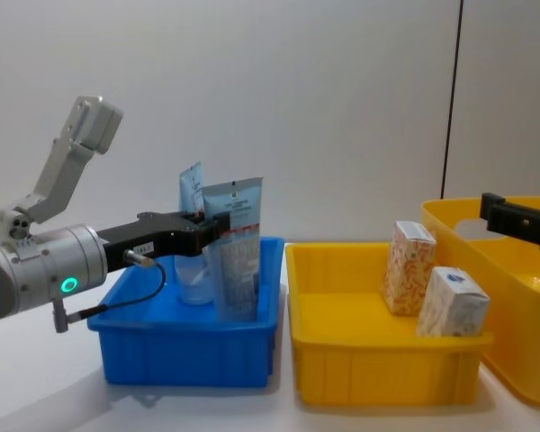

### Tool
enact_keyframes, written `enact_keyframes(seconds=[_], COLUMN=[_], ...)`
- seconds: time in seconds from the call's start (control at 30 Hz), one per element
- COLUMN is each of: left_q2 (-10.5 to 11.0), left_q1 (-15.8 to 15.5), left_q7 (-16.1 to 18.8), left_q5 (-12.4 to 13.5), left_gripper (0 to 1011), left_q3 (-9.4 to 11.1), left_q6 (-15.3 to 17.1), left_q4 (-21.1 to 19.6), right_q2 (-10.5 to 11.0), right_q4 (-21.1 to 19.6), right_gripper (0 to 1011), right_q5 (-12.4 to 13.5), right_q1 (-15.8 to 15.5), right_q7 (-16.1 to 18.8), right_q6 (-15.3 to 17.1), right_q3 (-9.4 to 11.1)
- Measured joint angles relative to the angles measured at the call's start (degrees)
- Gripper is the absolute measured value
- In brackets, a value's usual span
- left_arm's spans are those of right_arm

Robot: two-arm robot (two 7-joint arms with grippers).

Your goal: Bimanual collaborative sorting of washing and personal care products

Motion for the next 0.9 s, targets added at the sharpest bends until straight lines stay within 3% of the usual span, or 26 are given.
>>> enact_keyframes(seconds=[0.37,0.5,0.67,0.77,0.8,0.9], left_q2=[0.0,0.4,1.7,3.5,3.5,5.5], left_q1=[0.0,0.9,3.1,5.9,5.9,9.0], left_q7=[0.0,0.3,1.7,3.2,3.2,5.0], left_q5=[0.0,0.0,0.0,-0.1,-0.1,-0.6], left_gripper=[123,105,84,74,65,65], left_q3=[0.0,0.0,-0.1,-0.7,-0.7,-1.6], left_q6=[0.0,0.5,1.5,2.6,2.6,3.9], left_q4=[-0.1,-2.0,-6.8,-13.2,-13.2,-20.1], right_q2=[0.0,0.0,0.0,0.0,0.0,0.0], right_q4=[0.0,0.0,0.0,0.0,0.0,0.0], right_gripper=[1002,1002,1002,1002,1002,1002], right_q5=[0.0,0.0,0.0,0.0,0.0,0.0], right_q1=[0.0,0.0,0.0,0.0,0.0,0.0], right_q7=[0.0,0.0,0.0,0.0,0.0,0.0], right_q6=[0.0,0.0,0.0,0.0,0.0,0.0], right_q3=[0.0,0.0,0.0,0.0,0.0,0.0])
